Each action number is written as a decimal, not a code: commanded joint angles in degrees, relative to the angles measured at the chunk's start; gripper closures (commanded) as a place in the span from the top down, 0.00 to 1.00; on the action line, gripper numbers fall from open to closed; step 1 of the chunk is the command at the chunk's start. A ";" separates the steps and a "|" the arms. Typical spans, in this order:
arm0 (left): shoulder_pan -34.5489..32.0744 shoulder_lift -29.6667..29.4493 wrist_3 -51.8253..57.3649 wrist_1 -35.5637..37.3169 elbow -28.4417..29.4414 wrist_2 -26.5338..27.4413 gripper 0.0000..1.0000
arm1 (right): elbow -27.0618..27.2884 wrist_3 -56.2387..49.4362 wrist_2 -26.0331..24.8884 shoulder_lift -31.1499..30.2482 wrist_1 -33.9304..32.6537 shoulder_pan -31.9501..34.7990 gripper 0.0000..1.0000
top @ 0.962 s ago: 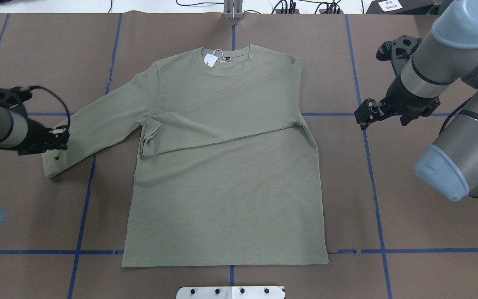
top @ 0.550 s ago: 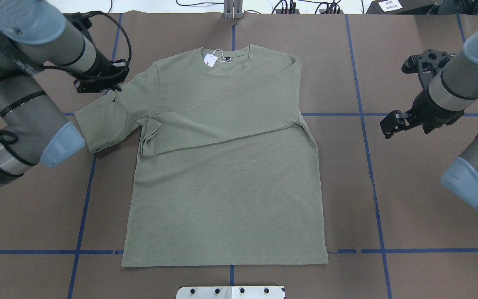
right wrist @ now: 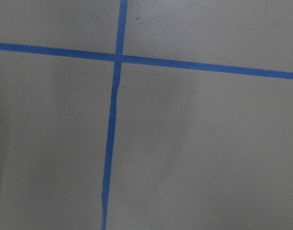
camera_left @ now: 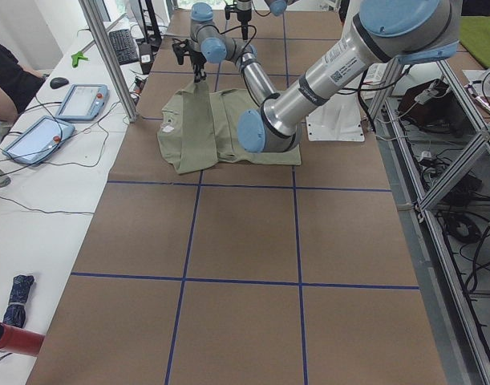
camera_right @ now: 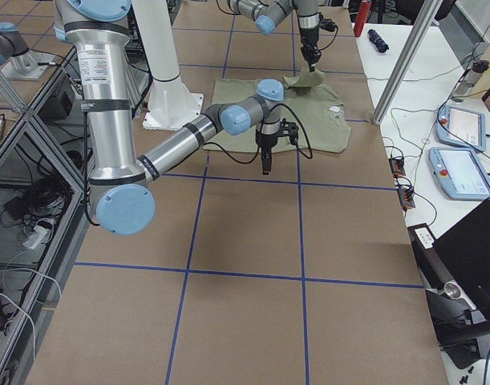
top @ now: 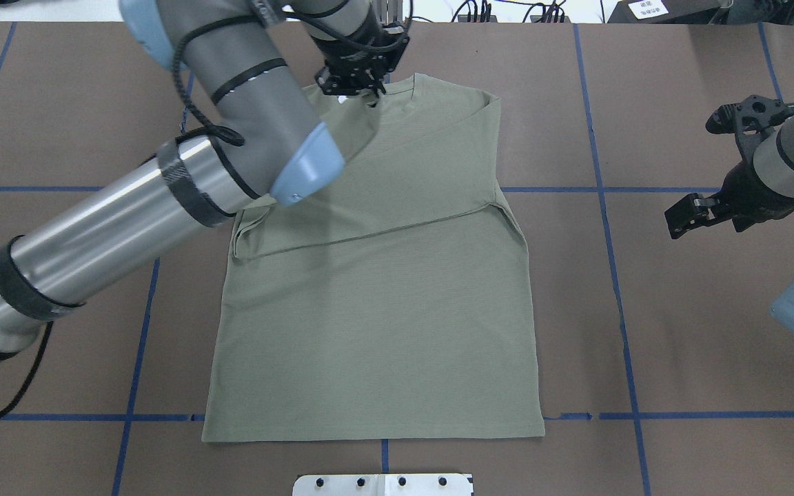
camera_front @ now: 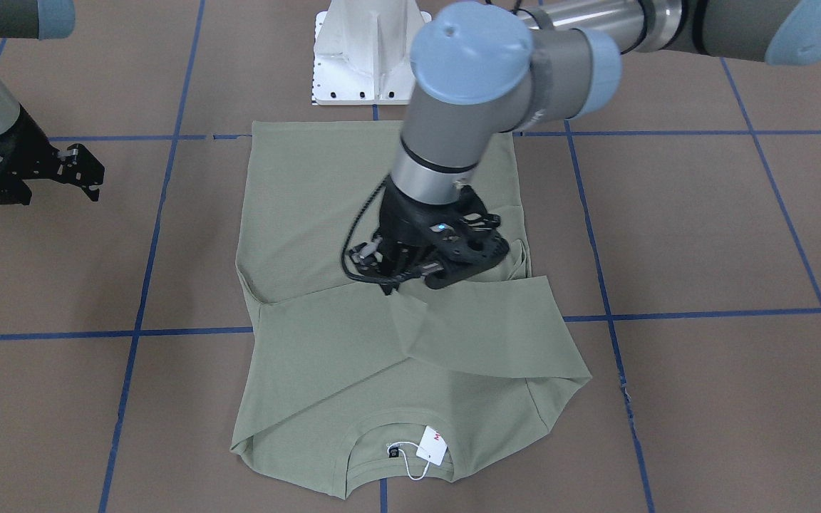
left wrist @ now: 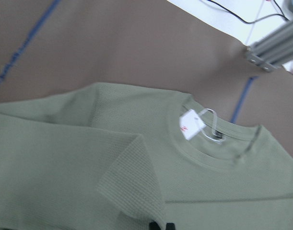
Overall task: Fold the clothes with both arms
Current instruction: 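Carry the sleeve with the left gripper across the shirt body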
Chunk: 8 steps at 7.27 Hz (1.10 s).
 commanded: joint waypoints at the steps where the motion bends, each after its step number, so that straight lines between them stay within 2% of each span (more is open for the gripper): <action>1: 9.18 -4.93 -6.55 -7.81 6.25 2.10 0.00 | -0.29 0.17 1.10 -0.35 0.13 0.35 1.00; 2: 10.35 -4.93 -7.09 -11.86 9.33 5.17 0.00 | -0.38 0.52 1.10 -0.27 0.13 0.35 1.00; 5: 11.24 -4.49 -7.71 -12.52 10.59 5.37 0.00 | -0.47 0.79 1.19 -0.09 0.13 0.26 1.00; 6: 14.20 -5.36 -9.02 -12.61 11.29 8.42 0.99 | -0.73 0.79 1.19 0.17 0.13 0.26 1.00; 7: 19.19 -5.63 -11.29 -15.65 11.29 16.98 1.00 | -1.08 0.79 1.19 0.52 0.13 0.18 1.00; 8: 21.94 -3.89 -11.06 -22.73 11.82 20.80 1.00 | -1.26 0.61 1.19 0.61 0.13 0.18 1.00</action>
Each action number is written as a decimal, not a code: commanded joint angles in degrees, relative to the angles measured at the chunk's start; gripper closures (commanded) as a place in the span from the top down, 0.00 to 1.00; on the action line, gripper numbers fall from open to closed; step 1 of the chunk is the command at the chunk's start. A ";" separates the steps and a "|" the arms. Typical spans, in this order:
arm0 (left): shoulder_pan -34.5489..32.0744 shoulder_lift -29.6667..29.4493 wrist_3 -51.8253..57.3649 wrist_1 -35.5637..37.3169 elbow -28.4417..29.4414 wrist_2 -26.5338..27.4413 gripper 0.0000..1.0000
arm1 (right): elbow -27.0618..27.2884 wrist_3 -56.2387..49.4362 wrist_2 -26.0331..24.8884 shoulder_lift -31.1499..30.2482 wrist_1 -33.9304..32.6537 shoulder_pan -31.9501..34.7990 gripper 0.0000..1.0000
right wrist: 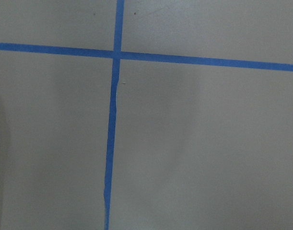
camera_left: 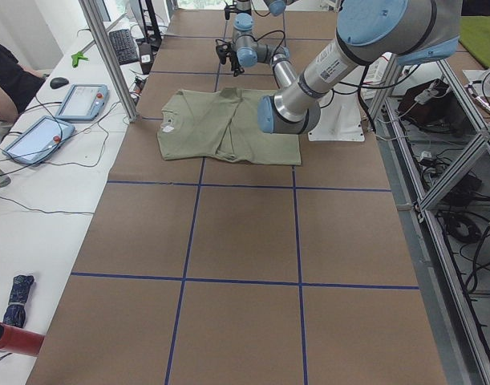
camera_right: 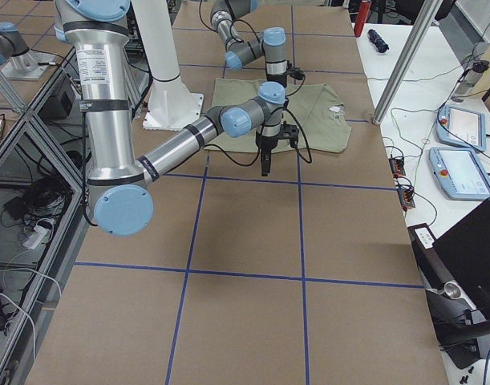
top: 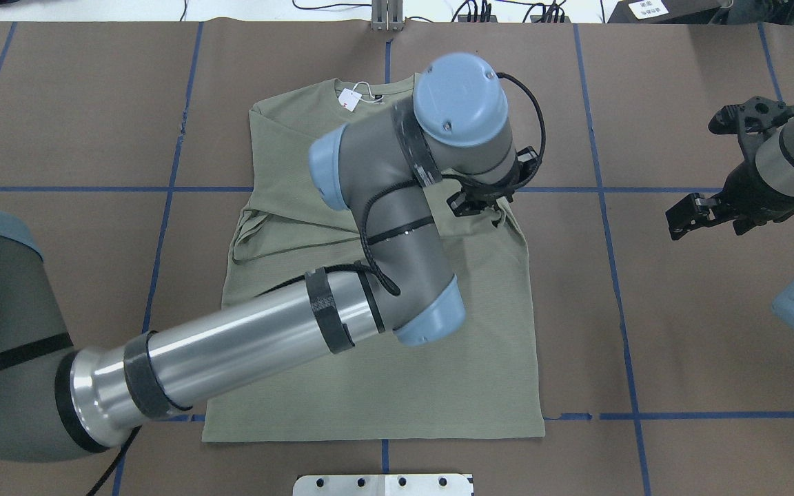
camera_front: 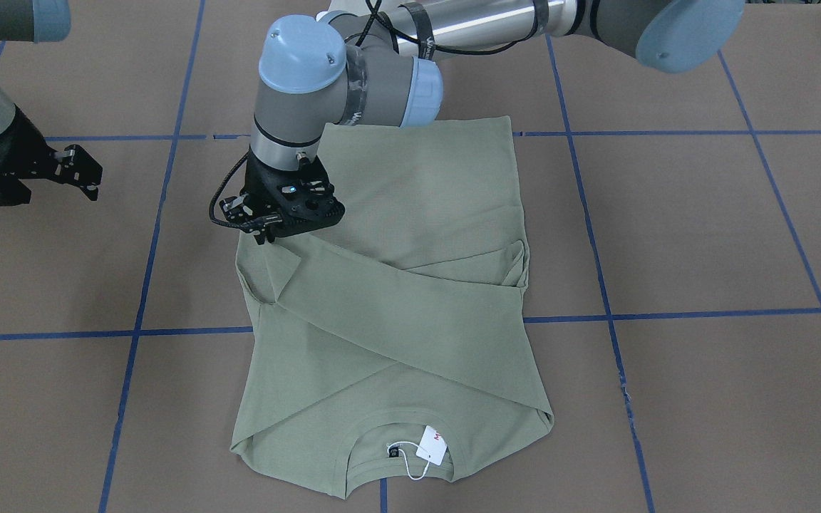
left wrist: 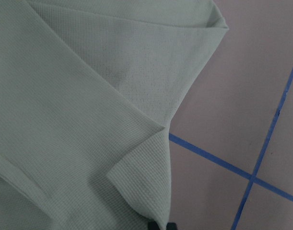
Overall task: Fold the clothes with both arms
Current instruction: 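Carry the sleeve with the left gripper across the shirt body, then release the sleeve and move both grippers to the shirt's sides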
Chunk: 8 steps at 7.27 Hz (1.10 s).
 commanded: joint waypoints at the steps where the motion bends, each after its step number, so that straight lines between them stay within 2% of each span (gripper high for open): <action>1: 4.01 3.38 -0.39 -8.05 -0.29 6.12 1.00 | -0.37 -0.14 0.26 0.31 0.09 -0.03 1.00; 2: 3.31 5.84 1.79 -7.55 -3.34 5.86 1.00 | -0.55 -0.14 0.53 0.14 1.66 -0.03 1.00; 3: 2.35 10.57 2.77 -5.02 -10.24 5.42 0.99 | -0.81 0.56 0.53 -0.13 4.54 -0.12 1.00; 4: 1.73 14.44 6.69 2.40 -19.10 5.33 0.99 | -0.72 5.53 0.35 -0.04 7.27 -1.86 1.00; 5: 0.68 18.48 11.34 8.57 -26.93 4.46 0.99 | -0.64 12.97 -0.43 0.05 12.00 -6.66 1.00; 6: -0.90 24.53 15.48 10.63 -32.67 1.75 0.99 | -0.29 20.96 -4.01 0.13 16.13 -11.67 1.00; 7: -1.61 33.20 20.22 10.65 -38.99 1.20 0.99 | 0.15 27.74 -8.83 0.13 18.78 -17.46 1.00; 8: -2.14 41.47 25.31 10.74 -45.84 1.20 0.99 | 2.24 35.21 -14.79 0.13 18.81 -24.48 1.00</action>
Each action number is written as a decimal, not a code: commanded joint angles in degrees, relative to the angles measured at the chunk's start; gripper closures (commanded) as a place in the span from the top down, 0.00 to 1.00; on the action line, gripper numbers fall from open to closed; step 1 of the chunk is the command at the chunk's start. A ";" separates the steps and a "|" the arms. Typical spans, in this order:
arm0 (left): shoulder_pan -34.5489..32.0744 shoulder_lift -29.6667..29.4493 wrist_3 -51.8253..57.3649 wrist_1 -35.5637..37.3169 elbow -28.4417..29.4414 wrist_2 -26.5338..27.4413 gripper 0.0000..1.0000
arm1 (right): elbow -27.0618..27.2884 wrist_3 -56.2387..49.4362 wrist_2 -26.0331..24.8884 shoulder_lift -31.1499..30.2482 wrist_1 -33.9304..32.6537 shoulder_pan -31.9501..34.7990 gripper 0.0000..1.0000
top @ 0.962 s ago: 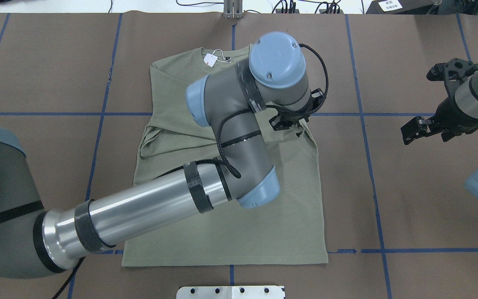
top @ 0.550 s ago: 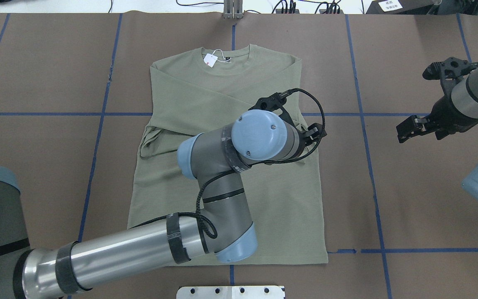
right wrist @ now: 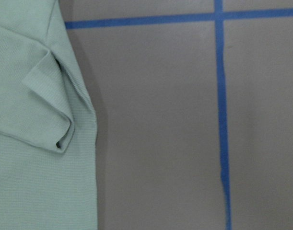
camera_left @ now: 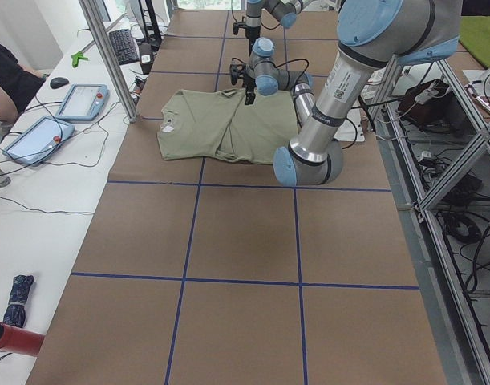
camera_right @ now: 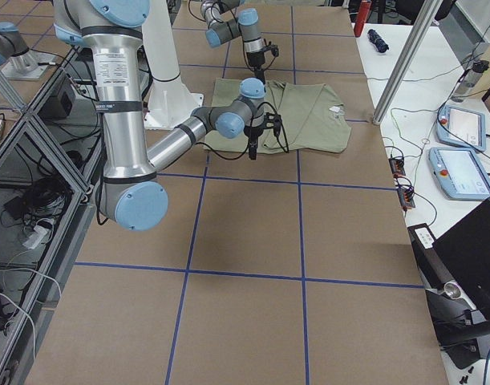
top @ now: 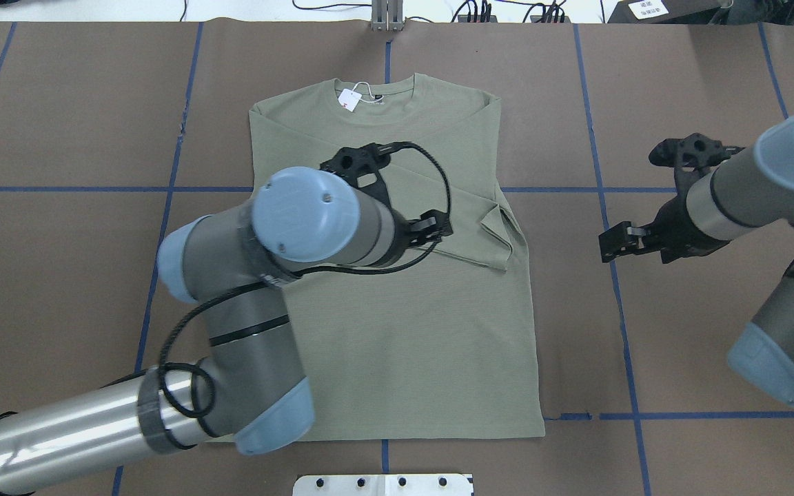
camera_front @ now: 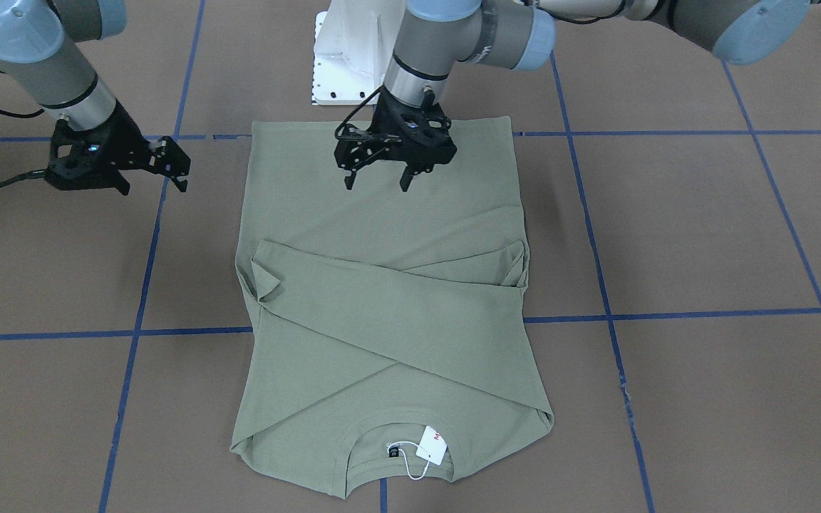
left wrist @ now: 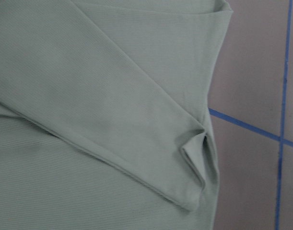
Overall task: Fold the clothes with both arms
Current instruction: 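Release the sleeve and move both grippers to the shirt's sides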
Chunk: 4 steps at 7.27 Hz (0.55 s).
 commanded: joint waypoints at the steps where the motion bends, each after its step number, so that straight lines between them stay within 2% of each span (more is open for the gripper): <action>1: -1.22 15.87 7.94 0.74 -13.34 -0.53 0.99 | 3.34 15.10 -12.49 -0.06 1.65 -15.12 1.00; 2: -1.23 19.67 7.96 0.65 -16.70 -0.62 0.99 | 3.87 19.33 -15.59 -0.06 1.65 -20.15 1.00; 4: -1.67 21.38 7.87 0.91 -19.10 -0.44 0.99 | 3.09 21.91 -19.66 -0.15 1.21 -26.33 0.99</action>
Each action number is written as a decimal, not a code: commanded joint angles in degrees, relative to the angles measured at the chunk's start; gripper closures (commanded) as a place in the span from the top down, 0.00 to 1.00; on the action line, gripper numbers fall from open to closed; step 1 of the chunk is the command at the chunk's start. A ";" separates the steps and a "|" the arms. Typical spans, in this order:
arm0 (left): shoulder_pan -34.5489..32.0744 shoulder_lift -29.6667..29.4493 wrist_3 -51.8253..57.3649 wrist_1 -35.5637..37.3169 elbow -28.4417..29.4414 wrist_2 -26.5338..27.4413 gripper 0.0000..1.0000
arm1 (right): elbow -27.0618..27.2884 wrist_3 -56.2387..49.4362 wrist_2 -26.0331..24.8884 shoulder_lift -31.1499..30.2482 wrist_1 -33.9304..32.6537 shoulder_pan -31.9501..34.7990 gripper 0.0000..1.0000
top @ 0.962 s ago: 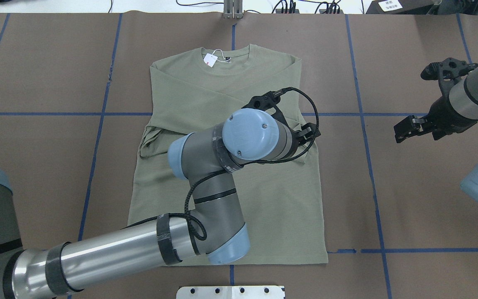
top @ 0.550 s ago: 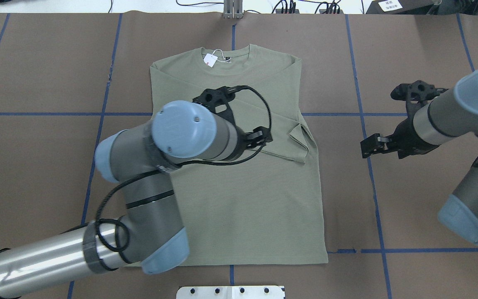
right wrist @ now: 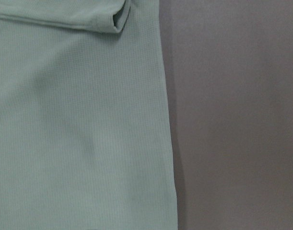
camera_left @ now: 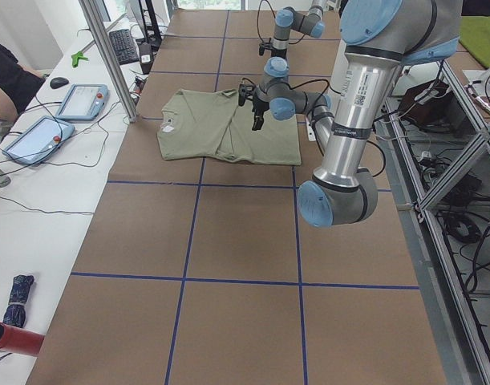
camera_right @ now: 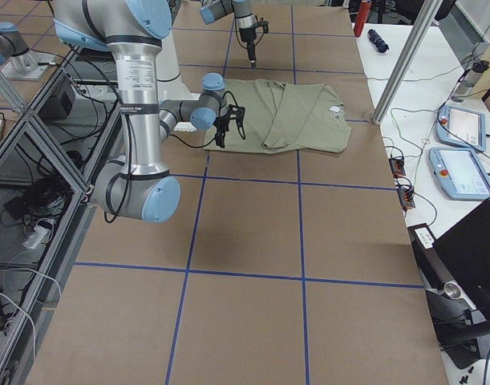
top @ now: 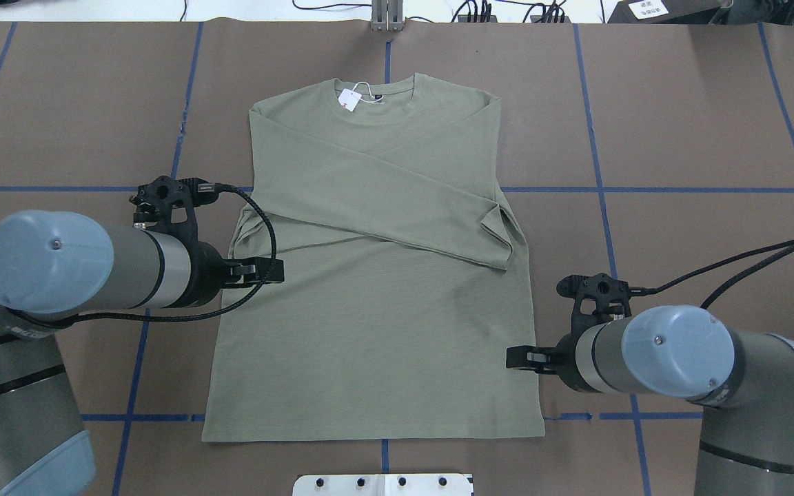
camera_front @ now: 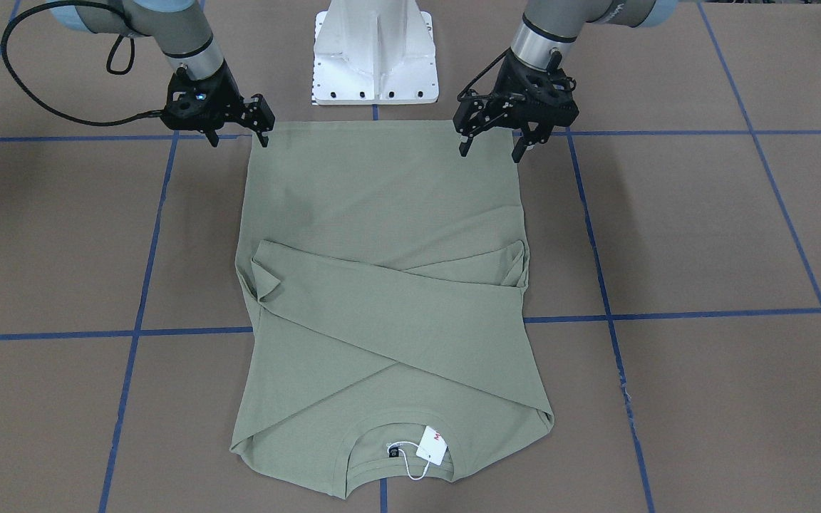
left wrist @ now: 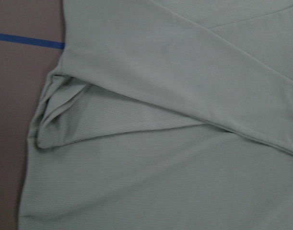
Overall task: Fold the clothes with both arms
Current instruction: 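Release the sleeve and move both grippers to the shirt's sides, then move both grippers down to the hem corners nearest the robot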
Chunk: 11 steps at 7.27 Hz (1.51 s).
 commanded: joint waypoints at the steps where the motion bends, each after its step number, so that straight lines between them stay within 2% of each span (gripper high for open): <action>1: -0.34 1.42 0.11 0.13 -1.82 0.17 0.99 | -1.24 2.15 -2.71 0.09 -0.30 -5.12 0.99; 3: -0.34 1.15 0.11 0.13 -2.08 0.43 0.99 | -3.95 2.15 -2.62 2.00 -0.30 -6.88 0.98; 5: -0.34 1.07 0.11 0.13 -2.17 0.43 0.99 | -4.24 2.15 -2.53 1.85 -0.65 -6.88 0.98; 7: -0.34 1.07 0.11 0.13 -2.17 0.43 0.99 | -4.06 2.15 -2.27 1.84 -2.05 -6.62 0.93; 8: -0.34 1.15 0.11 0.13 -2.17 0.43 0.99 | -4.06 2.15 -2.18 1.93 -2.23 -6.62 0.88; 11: -0.34 1.15 0.11 0.13 -2.08 0.52 0.99 | -4.06 2.15 -2.27 1.67 -2.23 -6.53 0.57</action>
